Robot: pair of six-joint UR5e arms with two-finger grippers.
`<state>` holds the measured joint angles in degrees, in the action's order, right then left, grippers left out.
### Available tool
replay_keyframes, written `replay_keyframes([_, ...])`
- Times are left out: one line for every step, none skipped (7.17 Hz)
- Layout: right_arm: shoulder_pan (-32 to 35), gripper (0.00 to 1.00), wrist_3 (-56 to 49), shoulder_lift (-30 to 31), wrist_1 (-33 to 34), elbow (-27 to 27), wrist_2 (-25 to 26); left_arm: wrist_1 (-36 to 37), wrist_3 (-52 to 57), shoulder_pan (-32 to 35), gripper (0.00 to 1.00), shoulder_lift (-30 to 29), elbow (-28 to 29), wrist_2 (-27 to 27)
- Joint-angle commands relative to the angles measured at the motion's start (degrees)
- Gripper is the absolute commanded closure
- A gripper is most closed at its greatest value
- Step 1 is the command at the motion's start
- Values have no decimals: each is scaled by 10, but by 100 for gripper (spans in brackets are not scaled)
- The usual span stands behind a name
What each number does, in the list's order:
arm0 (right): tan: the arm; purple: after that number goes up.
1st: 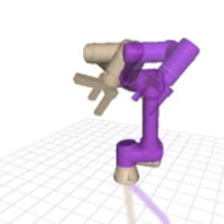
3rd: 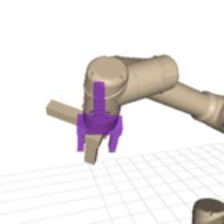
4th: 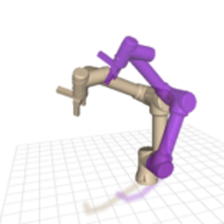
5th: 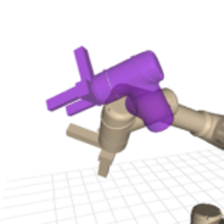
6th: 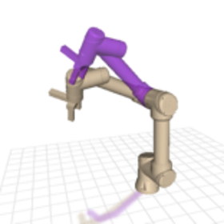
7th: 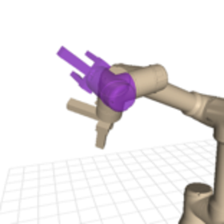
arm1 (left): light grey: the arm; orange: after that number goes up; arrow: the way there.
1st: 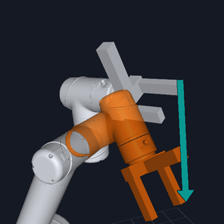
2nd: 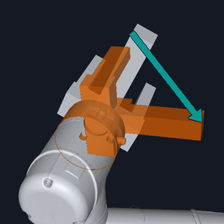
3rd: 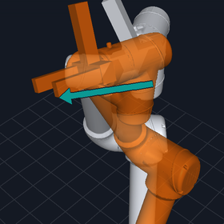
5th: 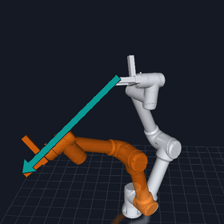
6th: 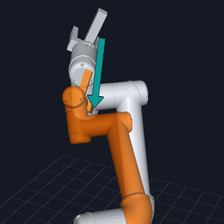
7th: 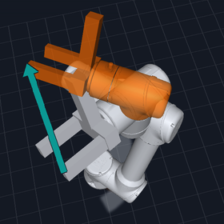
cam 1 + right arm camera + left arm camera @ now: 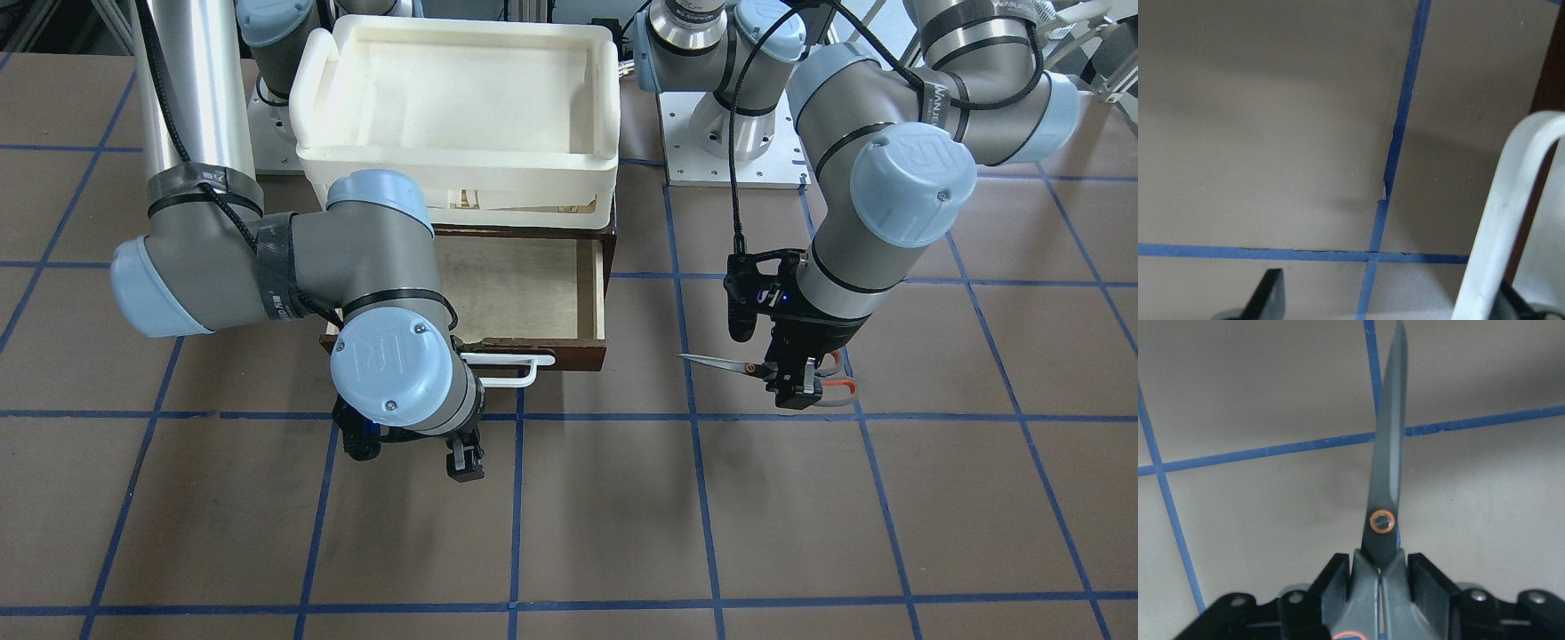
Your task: Place scissors in drawer with both arms
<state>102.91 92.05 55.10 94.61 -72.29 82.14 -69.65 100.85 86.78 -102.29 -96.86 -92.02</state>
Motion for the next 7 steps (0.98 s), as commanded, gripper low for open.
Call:
replay_keyframes([-2,0,-2,-15,1,19,0,-5,-1,1,100,2,0,0])
replay_keyframes([-2,0,-2,-17,1,23,0,-5,-2,1,100,2,0,0])
replay_keyframes([-2,0,-2,-17,1,25,0,-6,-1,1,100,2,0,0])
replay_keyframes([-4,0,-3,-18,1,26,1,-6,-2,1,100,1,-1,-1])
replay_keyframes([-11,0,-4,-18,1,26,2,-6,-2,1,100,1,-1,0])
replay_keyframes([-12,0,-7,-20,1,26,1,-6,-2,1,100,2,-1,-1])
replay_keyframes([-12,0,-7,-20,1,26,2,-6,-2,1,100,1,-1,0])
